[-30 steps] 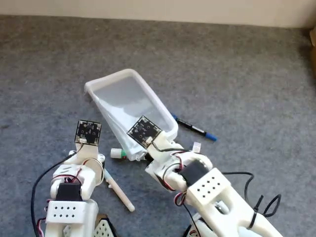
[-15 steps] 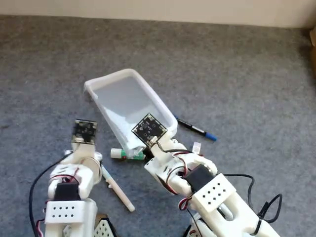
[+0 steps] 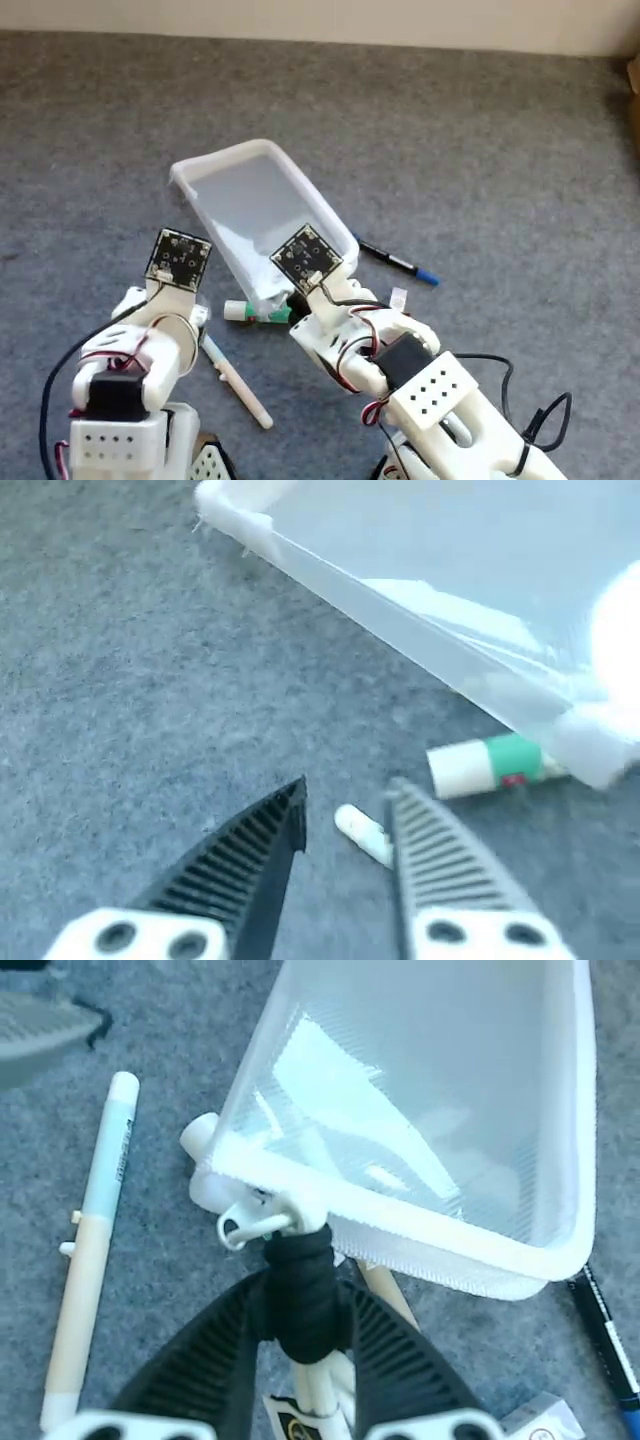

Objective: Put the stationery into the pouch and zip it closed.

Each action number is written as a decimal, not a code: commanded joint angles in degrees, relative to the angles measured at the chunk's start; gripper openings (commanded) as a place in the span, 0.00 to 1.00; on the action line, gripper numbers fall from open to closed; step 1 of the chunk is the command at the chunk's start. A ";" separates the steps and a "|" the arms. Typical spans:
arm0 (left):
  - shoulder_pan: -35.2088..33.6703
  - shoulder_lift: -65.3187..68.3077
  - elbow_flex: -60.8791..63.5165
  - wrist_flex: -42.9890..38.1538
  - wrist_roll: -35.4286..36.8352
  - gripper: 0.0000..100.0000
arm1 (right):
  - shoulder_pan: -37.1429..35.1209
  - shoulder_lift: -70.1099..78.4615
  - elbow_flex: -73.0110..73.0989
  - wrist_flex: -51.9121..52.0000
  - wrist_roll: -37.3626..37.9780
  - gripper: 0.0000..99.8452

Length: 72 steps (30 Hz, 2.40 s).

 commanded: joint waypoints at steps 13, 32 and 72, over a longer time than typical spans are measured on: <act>9.71 -0.75 -8.13 5.89 5.63 0.22 | 0.66 -1.71 -1.19 -1.54 -2.29 0.01; 18.59 -0.75 2.59 -7.56 10.55 0.22 | 0.22 -1.98 -1.19 -1.27 -2.46 0.01; 2.07 -0.84 4.97 -12.84 10.81 0.01 | 11.65 -2.07 -1.27 2.07 -2.55 0.01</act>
